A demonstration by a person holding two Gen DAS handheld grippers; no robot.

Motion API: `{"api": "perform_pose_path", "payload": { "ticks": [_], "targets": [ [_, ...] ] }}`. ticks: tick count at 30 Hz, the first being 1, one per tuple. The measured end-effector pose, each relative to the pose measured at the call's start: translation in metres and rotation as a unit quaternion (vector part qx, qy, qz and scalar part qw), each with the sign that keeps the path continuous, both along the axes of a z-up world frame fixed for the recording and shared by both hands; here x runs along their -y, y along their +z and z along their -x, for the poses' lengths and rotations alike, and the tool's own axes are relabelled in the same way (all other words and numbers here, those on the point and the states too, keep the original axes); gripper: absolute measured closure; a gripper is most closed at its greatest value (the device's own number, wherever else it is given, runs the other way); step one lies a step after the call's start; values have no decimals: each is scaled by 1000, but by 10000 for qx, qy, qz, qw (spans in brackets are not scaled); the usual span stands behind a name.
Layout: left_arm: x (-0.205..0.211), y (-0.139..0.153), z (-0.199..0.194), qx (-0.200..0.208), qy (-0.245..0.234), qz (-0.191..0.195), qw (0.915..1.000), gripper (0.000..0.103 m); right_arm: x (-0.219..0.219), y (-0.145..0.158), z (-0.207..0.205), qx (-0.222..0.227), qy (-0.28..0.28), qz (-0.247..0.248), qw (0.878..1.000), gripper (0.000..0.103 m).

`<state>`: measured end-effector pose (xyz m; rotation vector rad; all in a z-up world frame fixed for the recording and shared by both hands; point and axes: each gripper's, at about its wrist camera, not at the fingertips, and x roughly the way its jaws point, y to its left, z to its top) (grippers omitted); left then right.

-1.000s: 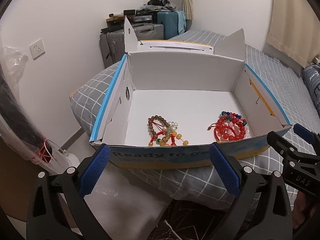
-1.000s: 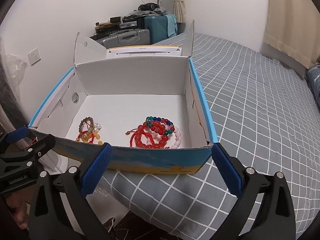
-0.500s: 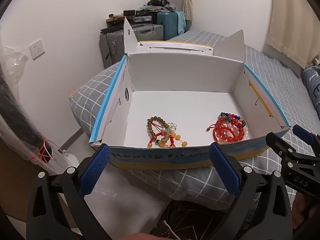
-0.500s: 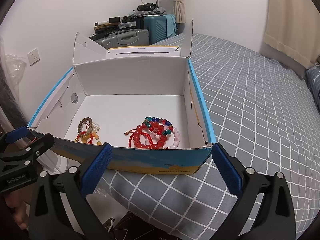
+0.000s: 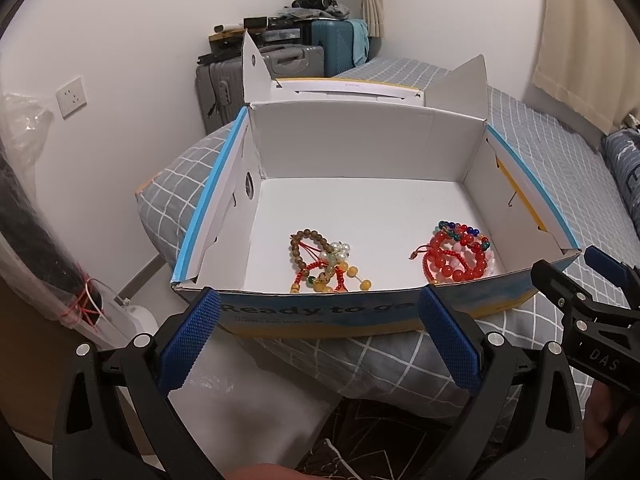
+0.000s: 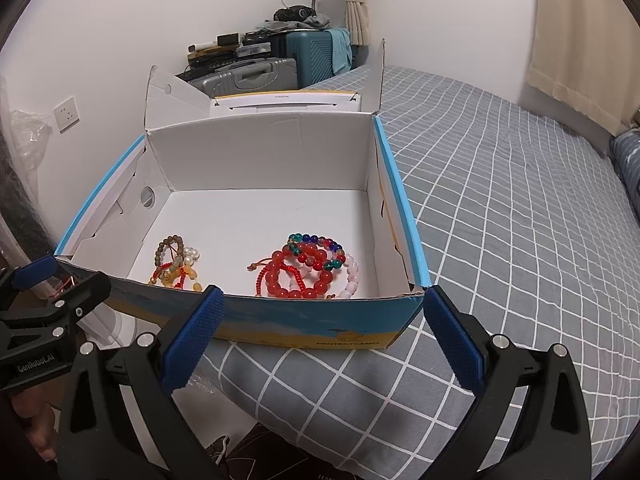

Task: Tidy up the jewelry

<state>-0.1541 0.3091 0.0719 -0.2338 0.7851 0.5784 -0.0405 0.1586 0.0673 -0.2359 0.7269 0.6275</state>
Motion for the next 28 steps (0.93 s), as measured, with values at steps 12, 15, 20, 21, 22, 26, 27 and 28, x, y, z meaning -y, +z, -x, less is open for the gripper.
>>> {"api": "perform_pose_path", "payload": {
  "ticks": [12, 15, 20, 21, 22, 26, 27, 28],
  "targets": [
    [-1, -3, -1, -32, 27, -5, 10000, 6, -1, -1, -1, -13, -2, 8, 10000, 7],
    [-1, -2, -1, -29, 20, -21, 10000, 6, -2, -2, -1, -17, 0, 17, 10000, 8],
    [0, -2, -1, -21, 3, -15, 10000, 6, -1, -3, -2, -15, 0, 17, 10000, 8],
    [0, -2, -1, -32, -1, -13, 10000, 6, -1, -3, -2, -15, -6, 16, 10000, 7],
    [0, -2, -1, -39, -17, -7, 10000, 6, -1, -3, -2, -23, -10, 18, 10000, 7],
    [0, -2, -1, -36, -22, -1, 10000, 6, -3, -4, -2, -33, -17, 21, 10000, 8],
    [0, -2, -2, -40, -21, -10, 10000, 6, -3, -4, -2, -36, -20, 17, 10000, 7],
    [0, -2, -2, -46, -20, -19, 10000, 6, -4, -4, -2, -35, -25, 21, 10000, 7]
  ]
}}
